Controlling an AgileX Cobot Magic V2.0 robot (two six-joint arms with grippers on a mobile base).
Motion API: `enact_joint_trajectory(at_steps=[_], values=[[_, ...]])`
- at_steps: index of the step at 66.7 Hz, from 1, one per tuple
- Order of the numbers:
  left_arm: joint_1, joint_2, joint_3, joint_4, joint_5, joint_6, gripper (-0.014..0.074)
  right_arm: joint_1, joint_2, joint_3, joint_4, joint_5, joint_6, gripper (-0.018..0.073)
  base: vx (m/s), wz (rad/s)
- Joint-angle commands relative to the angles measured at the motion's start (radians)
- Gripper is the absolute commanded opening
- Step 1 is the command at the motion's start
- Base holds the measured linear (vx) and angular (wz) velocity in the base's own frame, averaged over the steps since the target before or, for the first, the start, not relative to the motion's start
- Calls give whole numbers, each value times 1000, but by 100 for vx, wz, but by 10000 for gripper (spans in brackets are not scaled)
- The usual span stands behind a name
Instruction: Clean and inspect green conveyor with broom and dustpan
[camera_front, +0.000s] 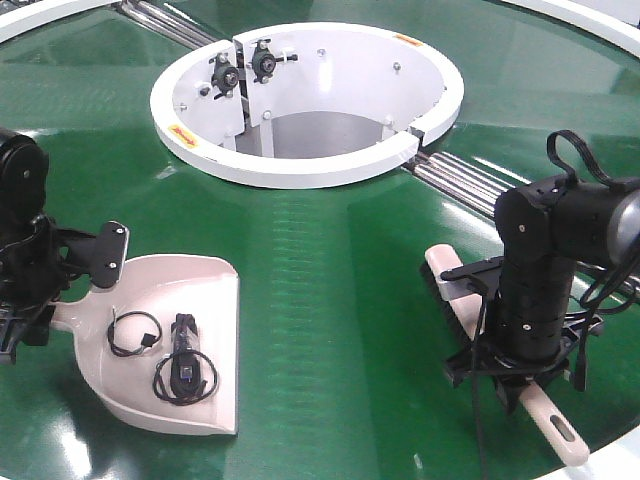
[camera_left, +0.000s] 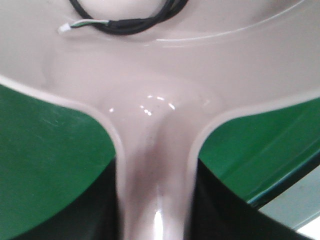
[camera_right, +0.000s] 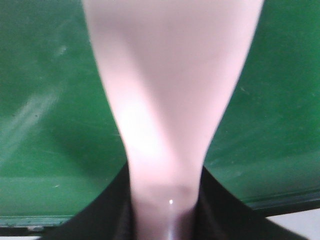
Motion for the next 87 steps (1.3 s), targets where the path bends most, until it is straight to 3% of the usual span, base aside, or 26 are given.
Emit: enact_joint_trajectory(at_steps=[1,64,76,87], values=[[-5,-39,-30,1,7,-7,-7,-6,-40,-21,-5,30,-10,23,0,0],[-5,-38,-30,-52,5,-25,11,-6,-40,-21,2,24,-22,117,0,0],[-5,-38,-30,-62,13,-33,76,-6,-40,-21,5,27,-38,217,0,0],[-5,-38,-30,-60,1,-71,190,-6,-40,-21,6,25,-38,370,0,0]])
